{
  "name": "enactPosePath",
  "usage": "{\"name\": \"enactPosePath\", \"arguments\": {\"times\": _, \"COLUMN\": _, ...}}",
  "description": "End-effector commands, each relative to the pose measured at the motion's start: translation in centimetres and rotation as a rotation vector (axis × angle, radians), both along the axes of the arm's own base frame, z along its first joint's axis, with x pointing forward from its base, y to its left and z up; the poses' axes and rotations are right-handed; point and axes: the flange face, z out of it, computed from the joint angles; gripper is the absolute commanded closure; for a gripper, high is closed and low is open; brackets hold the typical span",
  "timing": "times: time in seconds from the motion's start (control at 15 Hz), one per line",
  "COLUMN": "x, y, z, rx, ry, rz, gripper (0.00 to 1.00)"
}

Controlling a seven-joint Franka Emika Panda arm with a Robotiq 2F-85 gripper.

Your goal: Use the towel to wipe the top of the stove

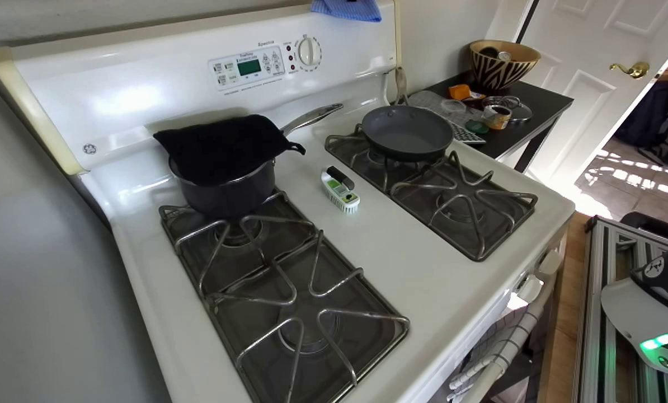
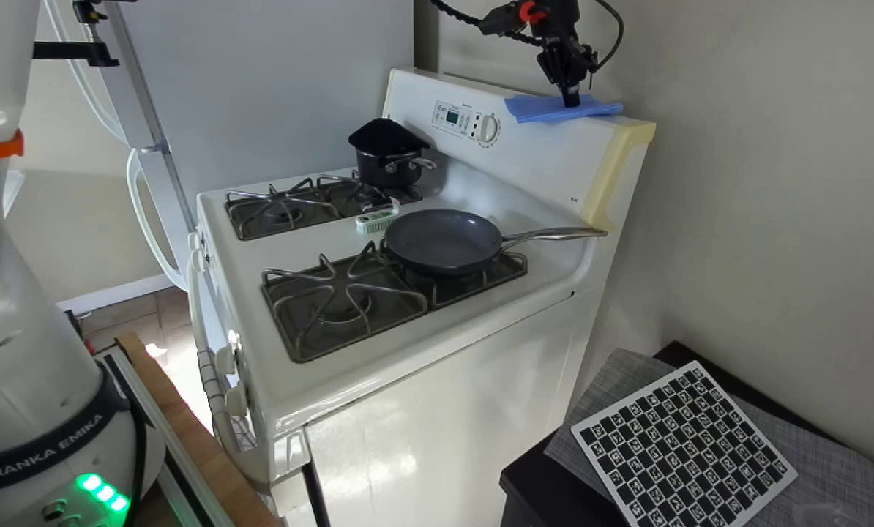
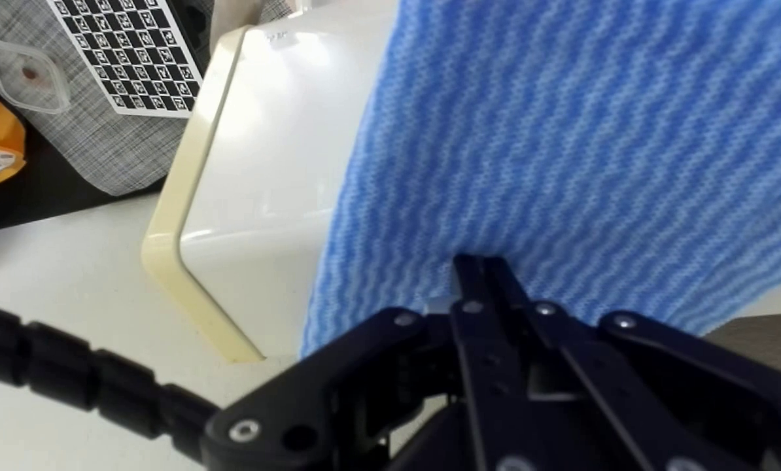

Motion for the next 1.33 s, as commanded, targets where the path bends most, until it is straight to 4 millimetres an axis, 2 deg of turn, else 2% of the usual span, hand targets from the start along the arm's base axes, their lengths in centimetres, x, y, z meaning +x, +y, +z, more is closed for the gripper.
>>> {"name": "enactPosePath", "arguments": {"times": 0.0, "x": 0.3, "y": 1.8, "z": -1.5, "rx": 0.033, "ry": 0.037, "rz": 0.025, "gripper": 1.00}}
{"name": "enactPosePath", "arguments": {"times": 0.53, "x": 1.8, "y": 6.9, "z": -2.0, "rx": 0.041, "ry": 0.034, "rz": 0.106, "gripper": 1.00}}
{"name": "enactPosePath", "arguments": {"times": 1.0, "x": 3.7, "y": 10.2, "z": -2.6, "rx": 0.043, "ry": 0.032, "rz": 0.178, "gripper": 1.00}}
{"name": "enactPosePath", "arguments": {"times": 1.27, "x": 4.0, "y": 12.2, "z": -2.8, "rx": 0.049, "ry": 0.054, "rz": 0.221, "gripper": 1.00}}
